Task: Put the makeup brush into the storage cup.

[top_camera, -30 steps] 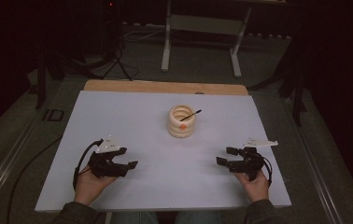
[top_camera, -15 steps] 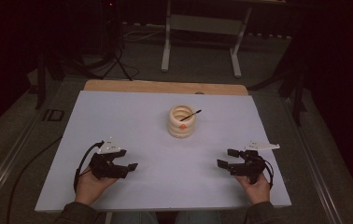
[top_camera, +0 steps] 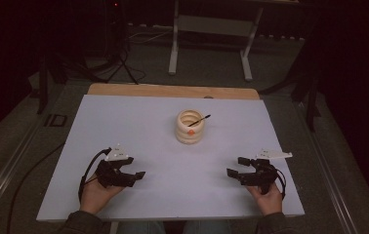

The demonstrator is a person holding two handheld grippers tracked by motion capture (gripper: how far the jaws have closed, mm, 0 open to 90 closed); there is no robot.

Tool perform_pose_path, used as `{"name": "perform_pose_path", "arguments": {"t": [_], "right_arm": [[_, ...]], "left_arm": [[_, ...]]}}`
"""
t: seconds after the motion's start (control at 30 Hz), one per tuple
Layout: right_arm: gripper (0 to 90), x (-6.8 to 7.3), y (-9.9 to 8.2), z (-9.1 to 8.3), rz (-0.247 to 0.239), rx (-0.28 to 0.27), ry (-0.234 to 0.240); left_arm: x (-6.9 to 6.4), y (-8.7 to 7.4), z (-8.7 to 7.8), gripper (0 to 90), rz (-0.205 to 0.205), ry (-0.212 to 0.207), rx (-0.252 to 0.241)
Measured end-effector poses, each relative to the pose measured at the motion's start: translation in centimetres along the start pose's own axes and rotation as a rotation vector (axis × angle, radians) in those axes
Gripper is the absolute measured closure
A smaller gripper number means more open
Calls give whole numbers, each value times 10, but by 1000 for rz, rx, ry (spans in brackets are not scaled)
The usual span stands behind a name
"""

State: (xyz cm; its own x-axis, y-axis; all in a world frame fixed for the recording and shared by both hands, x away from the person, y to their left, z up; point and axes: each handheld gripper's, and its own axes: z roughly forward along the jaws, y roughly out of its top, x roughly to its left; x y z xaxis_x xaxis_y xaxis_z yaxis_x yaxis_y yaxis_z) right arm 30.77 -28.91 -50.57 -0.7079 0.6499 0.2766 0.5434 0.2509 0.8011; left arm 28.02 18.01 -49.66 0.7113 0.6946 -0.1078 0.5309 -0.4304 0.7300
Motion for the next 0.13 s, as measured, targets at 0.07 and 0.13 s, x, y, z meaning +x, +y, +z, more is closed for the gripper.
{"name": "perform_pose_path", "arguments": {"t": [0.07, 0.13], "right_arm": [[208, 1, 0, 2, -7, 6, 1], [208, 2, 1, 2, -12, 8, -1]], "left_arm": [[0, 0, 0, 298, -1, -1, 0], [0, 0, 0, 298, -1, -1, 0]]}}
